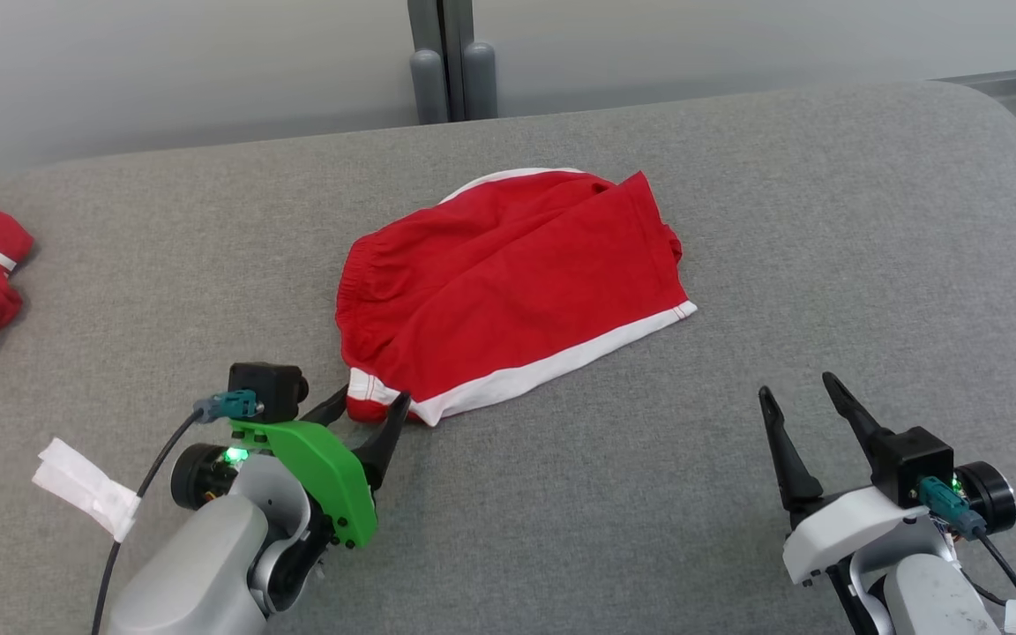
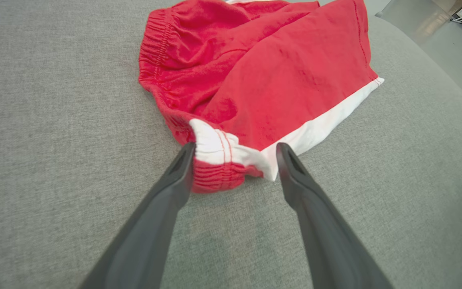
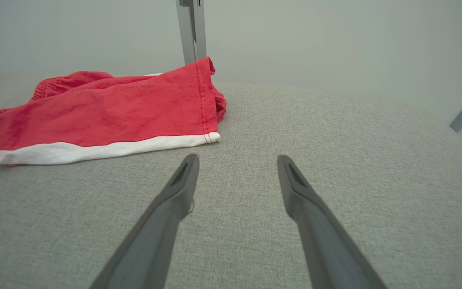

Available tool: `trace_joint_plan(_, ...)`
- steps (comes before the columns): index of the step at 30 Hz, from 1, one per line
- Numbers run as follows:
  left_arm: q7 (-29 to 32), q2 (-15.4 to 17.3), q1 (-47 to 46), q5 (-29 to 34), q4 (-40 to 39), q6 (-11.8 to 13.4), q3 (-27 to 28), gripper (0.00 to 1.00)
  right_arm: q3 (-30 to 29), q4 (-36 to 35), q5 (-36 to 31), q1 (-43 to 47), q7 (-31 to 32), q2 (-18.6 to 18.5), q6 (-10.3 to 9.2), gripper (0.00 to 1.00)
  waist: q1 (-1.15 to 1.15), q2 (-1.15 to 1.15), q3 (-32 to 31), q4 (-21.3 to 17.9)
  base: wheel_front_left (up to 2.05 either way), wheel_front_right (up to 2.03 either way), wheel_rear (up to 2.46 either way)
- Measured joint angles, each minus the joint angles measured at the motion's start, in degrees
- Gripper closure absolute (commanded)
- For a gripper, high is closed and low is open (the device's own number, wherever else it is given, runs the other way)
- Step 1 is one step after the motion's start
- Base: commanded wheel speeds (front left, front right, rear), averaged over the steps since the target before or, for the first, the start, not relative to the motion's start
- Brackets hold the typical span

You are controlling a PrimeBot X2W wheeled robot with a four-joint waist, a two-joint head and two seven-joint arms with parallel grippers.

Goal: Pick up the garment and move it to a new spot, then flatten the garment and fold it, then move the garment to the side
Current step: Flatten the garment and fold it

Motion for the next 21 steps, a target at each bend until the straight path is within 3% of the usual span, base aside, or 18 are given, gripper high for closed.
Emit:
trace_joint_plan(6,-0.4,0.26,-2.92,-3.75,0.8,0.0,-1.64,0.0,0.44,0.19,-0.91,-1.79,0.0,0.0,0.0,0.0,0.0,0.0,1.42,-0.09,0.0,0.0,0.0)
trace_joint_plan(8,-1.37,0.11,-3.92,-4.26,1.98,0.0,-1.58,0.31,0.55,0.34,-1.55,-2.74,0.0,-0.02,0.0,0.0,0.0,0.0,2.03,-0.1,0.0,0.0,0.0)
trace_joint_plan(9,-1.82,-0.07,-4.38,-4.54,2.55,0.0,-1.6,0.61,0.59,0.46,-1.88,-3.33,0.0,0.01,0.0,0.0,0.0,0.0,2.38,-0.1,0.0,0.0,0.0)
trace_joint_plan(11,-3.28,-0.59,-5.04,-4.91,3.41,0.0,-1.62,1.0,0.49,1.26,-3.39,-4.95,0.0,0.01,0.0,0.0,0.0,0.0,3.11,-0.09,0.0,0.0,0.0)
trace_joint_plan(17,-7.97,-0.96,-5.77,-4.94,4.5,0.0,-2.14,1.0,-0.37,7.6,-10.33,-12.16,0.0,-0.03,0.0,0.0,0.0,0.0,5.04,0.39,0.0,0.0,0.0)
trace_joint_plan(21,-10.85,-0.89,-5.83,-4.1,4.37,0.0,-2.6,1.0,0.19,14.13,-13.32,-18.02,0.02,-1.98,0.0,0.0,0.0,0.0,5.98,1.37,0.0,0.0,0.0)
